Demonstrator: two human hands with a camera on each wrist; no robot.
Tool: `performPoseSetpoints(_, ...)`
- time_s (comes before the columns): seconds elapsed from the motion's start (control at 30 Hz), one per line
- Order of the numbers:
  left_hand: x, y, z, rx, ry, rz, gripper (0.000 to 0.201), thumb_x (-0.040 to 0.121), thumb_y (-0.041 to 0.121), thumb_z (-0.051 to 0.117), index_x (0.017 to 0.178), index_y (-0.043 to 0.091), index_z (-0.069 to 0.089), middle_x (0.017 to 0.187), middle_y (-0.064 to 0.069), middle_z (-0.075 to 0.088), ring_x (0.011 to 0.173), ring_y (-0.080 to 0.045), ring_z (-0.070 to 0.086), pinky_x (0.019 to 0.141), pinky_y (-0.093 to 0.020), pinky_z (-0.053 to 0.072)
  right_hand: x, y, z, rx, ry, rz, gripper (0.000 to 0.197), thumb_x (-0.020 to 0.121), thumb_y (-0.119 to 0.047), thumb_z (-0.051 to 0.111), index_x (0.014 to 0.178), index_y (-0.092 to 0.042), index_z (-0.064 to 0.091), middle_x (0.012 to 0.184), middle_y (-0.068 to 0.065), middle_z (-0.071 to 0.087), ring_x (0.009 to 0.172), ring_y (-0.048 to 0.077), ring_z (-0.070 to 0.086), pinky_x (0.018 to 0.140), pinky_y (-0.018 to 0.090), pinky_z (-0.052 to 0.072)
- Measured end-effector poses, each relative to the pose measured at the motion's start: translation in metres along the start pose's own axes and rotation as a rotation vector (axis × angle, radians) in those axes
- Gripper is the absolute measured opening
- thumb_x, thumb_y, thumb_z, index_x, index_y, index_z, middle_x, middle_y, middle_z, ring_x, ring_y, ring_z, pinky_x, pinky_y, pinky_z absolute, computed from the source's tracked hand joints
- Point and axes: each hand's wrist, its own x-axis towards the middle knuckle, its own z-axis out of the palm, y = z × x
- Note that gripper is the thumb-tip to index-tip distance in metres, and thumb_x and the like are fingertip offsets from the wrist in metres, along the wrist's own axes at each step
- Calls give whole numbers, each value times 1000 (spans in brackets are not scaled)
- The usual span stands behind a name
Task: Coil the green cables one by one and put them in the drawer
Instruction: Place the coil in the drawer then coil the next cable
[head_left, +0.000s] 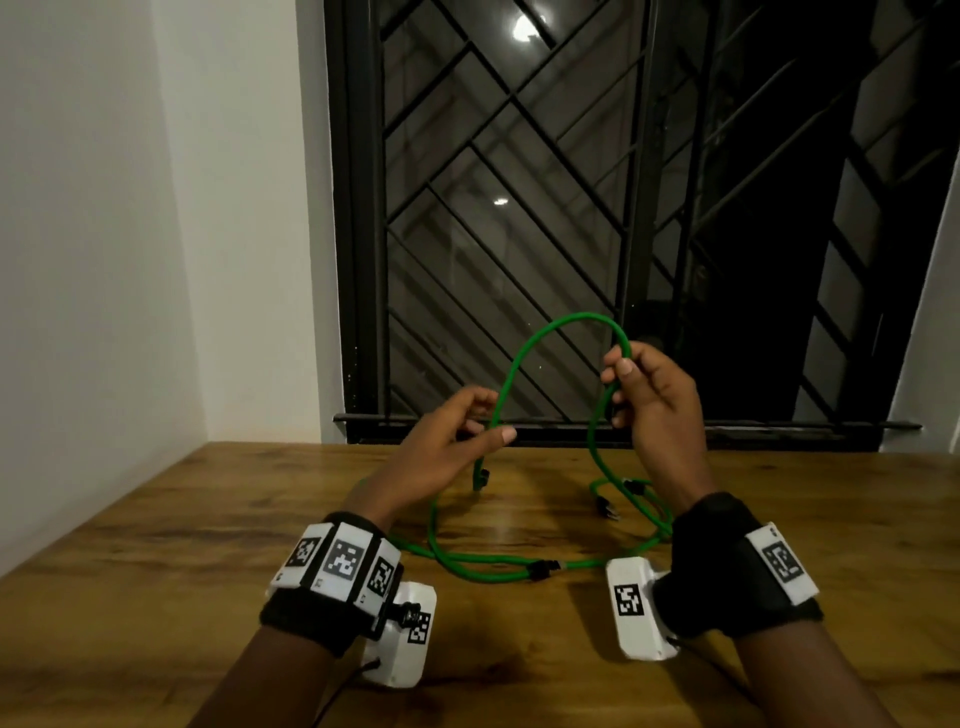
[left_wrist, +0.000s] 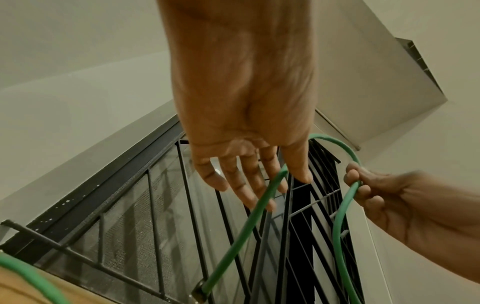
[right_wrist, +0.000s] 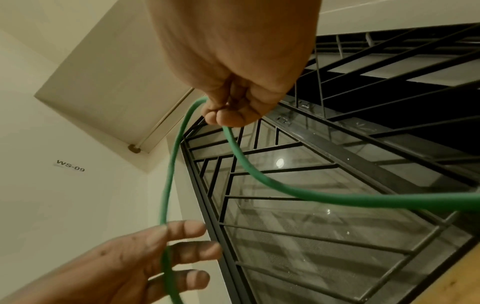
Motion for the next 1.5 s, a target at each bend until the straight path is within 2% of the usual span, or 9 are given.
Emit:
performPoseSetpoints(0.3,-1,-1,2,9,-119,57,10,98,16,57,104,12,64,97,-2,73,98,-8,68,97,-37,52,-1,-8,-5,70,484,-108,21,109,-18,38,105,-25,57,90,-2,61,74,3,57,65,19,56)
performPoseSetpoints(0.43,0,-6,2,142,8,65,27,94,47,54,95,23,65,84,0,70,81,-10,67,83,-48,54,-2,-8,-1,24,543,-155,19,110,-19,34,111,-18,53,85,-5,58,64,4,53,55,19,50)
performPoseSetpoints(0.53,3,-16,-4,326,150,87,39,86,61,46,83,26,62,69,5,61,68,-8,59,67,-43,48,-2,-12,-3,43,624,-162,20,109,-19,29,104,-27,48,81,-5,56,54,4,51,48,19,45)
performPoseSetpoints(0.7,2,-16,-5,281,163,48,25,100,29,53,79,19,62,66,3,60,60,-10,56,61,-34,43,5,-11,-16,42,730,-112,20,106,-24,28,100,-30,45,74,-7,55,61,6,52,52,26,44)
performPoseSetpoints(0.83,1,9,-1,-264,356,-41,38,106,25,41,69,17,45,51,6,44,45,-10,44,46,-21,37,-5,3,-12,-321,530,-16,22,103,-27,40,98,-22,61,69,-5,57,65,15,54,65,35,42)
performPoseSetpoints(1.03,8,35,-10,-957,503,-86,34,103,20,32,69,20,36,48,6,30,38,-10,29,40,-20,25,-12,21,12,-562,-4,32,19,102,-27,51,106,-18,67,72,2,64,66,19,60,60,34,46)
performPoseSetpoints(1.17,8,45,-12,-871,590,57,21,93,7,31,81,18,44,56,7,40,50,-9,35,49,-23,28,-18,15,19,-598,-154,21,27,99,-26,58,126,-26,59,75,-13,56,75,16,57,69,30,46)
performPoseSetpoints(1.3,4,51,-14,-520,652,228,24,106,10,32,100,17,54,68,3,52,63,-9,48,60,-22,40,-20,12,22,-615,-301,3,20,95,-29,65,115,-31,69,92,-9,72,79,7,64,76,30,53)
performPoseSetpoints(1.5,-2,55,-4,-255,525,364,25,106,16,37,119,12,58,78,-5,60,74,-15,58,69,-27,48,-25,7,32,-478,-433,65,8,87,-33,72,81,-29,68,71,-6,67,57,-1,60,64,31,55)
